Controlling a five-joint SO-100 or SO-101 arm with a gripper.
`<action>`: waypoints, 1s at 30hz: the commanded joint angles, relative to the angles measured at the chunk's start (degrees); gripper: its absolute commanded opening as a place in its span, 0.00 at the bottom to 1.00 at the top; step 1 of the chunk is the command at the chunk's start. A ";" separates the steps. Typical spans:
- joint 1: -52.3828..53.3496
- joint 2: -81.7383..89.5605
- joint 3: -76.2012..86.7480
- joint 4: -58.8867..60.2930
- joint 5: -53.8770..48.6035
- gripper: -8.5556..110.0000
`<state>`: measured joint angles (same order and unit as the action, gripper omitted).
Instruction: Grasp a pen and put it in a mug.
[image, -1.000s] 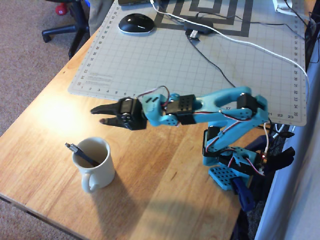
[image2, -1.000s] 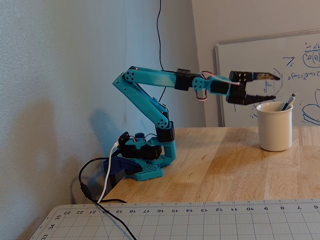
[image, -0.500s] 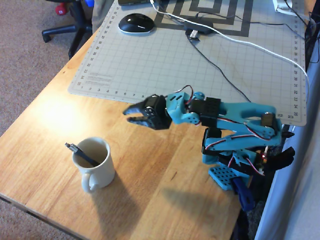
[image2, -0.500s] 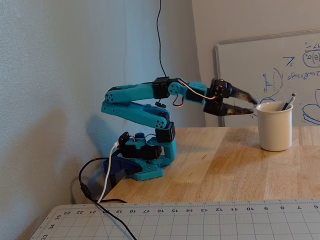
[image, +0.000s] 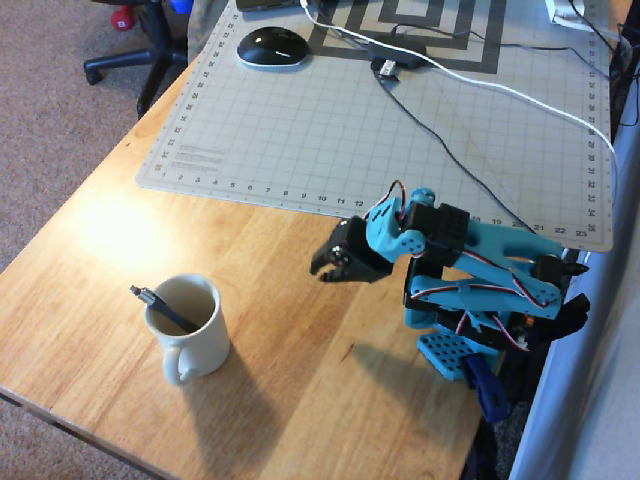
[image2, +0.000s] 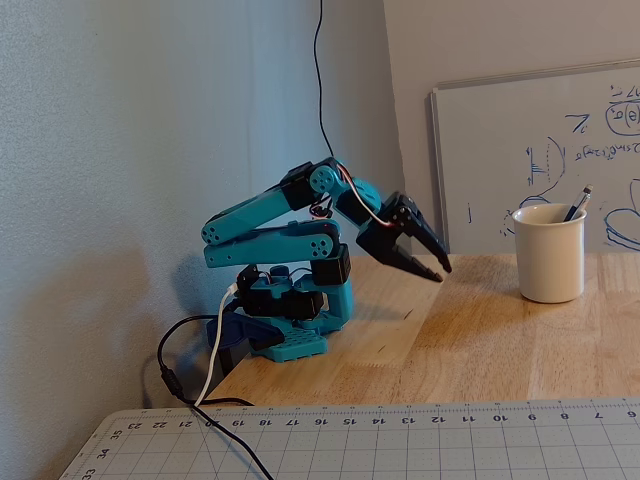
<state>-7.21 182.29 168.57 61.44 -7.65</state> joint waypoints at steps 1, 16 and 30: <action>1.85 5.71 2.55 0.70 -2.55 0.11; 3.87 8.61 11.34 3.69 -2.72 0.11; 3.25 9.14 11.34 3.87 -2.72 0.11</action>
<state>-3.87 190.46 180.79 65.21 -10.63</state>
